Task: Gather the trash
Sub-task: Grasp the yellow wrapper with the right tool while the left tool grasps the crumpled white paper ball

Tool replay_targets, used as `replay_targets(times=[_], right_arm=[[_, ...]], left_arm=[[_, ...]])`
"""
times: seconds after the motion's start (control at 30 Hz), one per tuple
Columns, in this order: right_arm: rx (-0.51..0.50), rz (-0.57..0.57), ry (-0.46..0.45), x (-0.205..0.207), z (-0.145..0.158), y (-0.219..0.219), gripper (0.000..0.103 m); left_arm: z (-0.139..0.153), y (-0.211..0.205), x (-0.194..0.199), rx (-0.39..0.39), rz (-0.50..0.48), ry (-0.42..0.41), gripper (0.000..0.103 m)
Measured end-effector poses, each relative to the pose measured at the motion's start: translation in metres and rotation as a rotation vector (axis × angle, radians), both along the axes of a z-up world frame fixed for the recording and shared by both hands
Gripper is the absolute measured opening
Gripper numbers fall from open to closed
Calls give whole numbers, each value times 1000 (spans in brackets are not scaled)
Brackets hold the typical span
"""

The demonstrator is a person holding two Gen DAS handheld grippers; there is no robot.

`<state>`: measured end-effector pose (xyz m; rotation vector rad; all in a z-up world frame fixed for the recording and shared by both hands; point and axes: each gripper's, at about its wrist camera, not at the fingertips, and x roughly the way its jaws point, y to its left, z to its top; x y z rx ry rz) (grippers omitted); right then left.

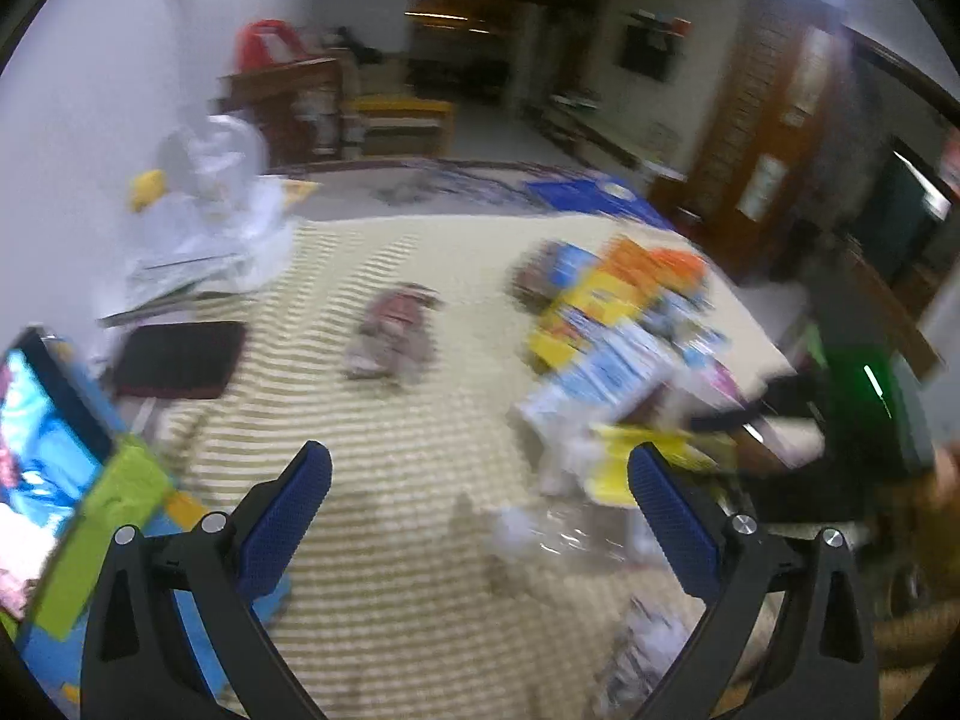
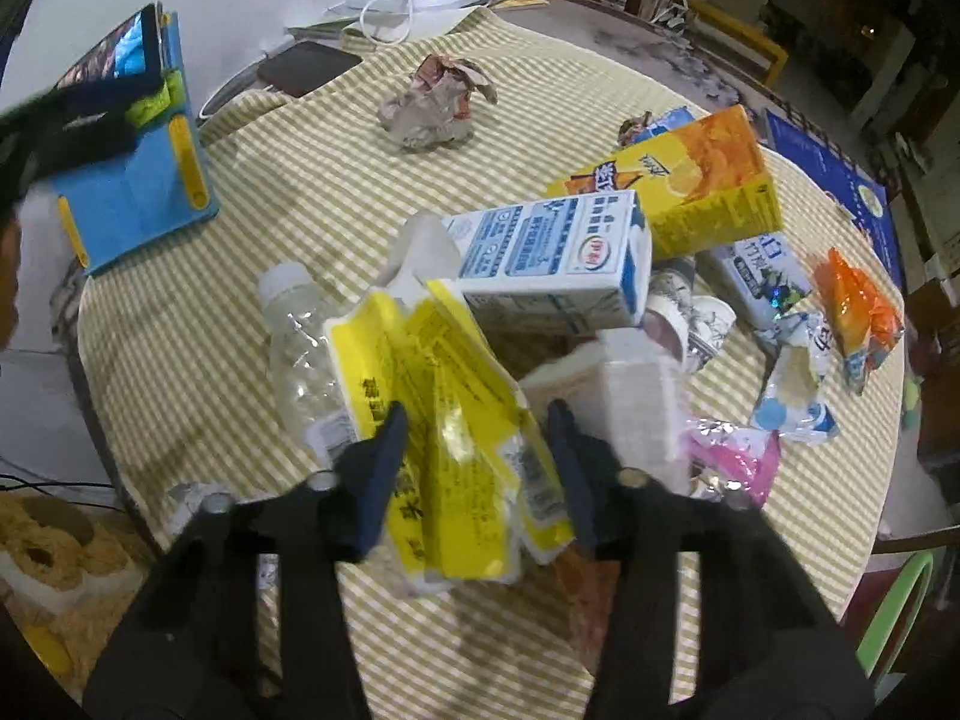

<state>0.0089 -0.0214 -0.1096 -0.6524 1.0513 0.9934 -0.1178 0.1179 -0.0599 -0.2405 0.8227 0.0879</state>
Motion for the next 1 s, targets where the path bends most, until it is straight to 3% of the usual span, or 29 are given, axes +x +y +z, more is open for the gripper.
replay_targets(times=[0.1,0.17,0.3,0.37,0.47,0.57,0.63,0.77,1.0], right_arm=[[10,-7,6,1,6,-2,35],[35,-30,14,3,10,-5,35],[104,-91,18,11,26,-17,35],[136,-122,18,15,34,-25,35],[177,-170,12,20,45,-37,35],[210,-206,2,20,51,-49,35],[234,-227,1,19,52,-57,35],[285,-274,0,20,58,-73,35],[384,-387,-9,25,71,-105,35]], left_arm=[[-11,-28,-2,-3,-195,29,95],[-27,-52,-1,17,-340,95,95],[-70,-93,-1,51,-510,249,95],[-83,-104,0,44,-548,289,92],[-98,-108,6,-57,-546,340,83],[-101,-106,9,-73,-522,336,56],[-102,-106,9,-86,-512,331,46],[-90,-100,15,-72,-484,287,44],[-24,-92,36,-103,-419,82,43]])
